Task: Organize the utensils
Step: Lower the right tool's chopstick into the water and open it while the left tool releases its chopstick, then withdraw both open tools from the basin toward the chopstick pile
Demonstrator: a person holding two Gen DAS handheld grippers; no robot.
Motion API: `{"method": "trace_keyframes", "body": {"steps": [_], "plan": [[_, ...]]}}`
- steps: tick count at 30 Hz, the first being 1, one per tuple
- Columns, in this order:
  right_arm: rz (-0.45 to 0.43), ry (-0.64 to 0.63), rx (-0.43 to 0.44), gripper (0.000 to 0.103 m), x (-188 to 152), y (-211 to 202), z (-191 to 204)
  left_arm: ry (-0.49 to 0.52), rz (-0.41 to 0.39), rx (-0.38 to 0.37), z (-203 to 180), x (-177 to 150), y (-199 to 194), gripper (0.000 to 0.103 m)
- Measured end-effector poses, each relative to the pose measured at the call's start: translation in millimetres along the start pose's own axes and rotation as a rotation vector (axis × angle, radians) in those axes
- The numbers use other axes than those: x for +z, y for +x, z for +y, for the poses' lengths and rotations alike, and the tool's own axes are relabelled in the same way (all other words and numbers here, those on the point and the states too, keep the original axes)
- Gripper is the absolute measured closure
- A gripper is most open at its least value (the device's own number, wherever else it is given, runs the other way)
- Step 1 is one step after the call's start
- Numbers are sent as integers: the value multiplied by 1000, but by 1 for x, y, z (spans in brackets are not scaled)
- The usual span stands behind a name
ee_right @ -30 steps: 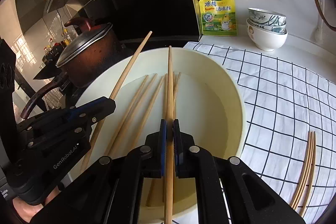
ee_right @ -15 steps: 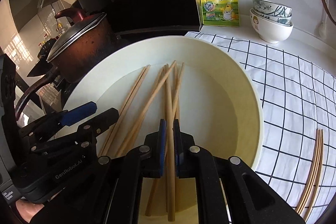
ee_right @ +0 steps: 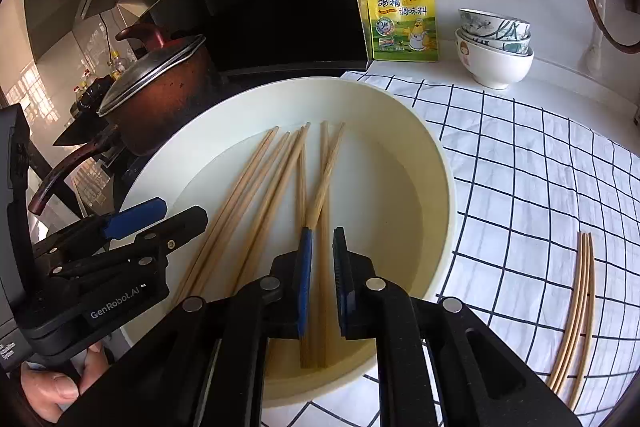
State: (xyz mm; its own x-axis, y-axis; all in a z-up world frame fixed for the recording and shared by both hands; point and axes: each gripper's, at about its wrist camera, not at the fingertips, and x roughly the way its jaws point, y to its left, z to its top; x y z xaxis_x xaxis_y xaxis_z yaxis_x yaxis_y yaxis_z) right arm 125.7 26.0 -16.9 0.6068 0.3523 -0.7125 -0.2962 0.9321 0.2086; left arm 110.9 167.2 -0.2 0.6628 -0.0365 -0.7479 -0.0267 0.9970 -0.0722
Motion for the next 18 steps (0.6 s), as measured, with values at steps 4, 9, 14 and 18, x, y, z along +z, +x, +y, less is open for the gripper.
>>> {"method": "trace_keyframes", "body": {"steps": [4,9,14,18], "plan": [[-26,23,-8,91,-6,-15,-10,17,-15,15,-9,-4,-10,46],[-55,37,-34,84,-18,-34,-22,38,-28,22,-25,-13,-22,42],[-68,44,-73,83,-32,-52,-38,49,-36,2,-44,-20,-32,38],[-73,59,-107,80,-43,-65,-54,62,-39,-16,-62,-26,-38,36]]}}
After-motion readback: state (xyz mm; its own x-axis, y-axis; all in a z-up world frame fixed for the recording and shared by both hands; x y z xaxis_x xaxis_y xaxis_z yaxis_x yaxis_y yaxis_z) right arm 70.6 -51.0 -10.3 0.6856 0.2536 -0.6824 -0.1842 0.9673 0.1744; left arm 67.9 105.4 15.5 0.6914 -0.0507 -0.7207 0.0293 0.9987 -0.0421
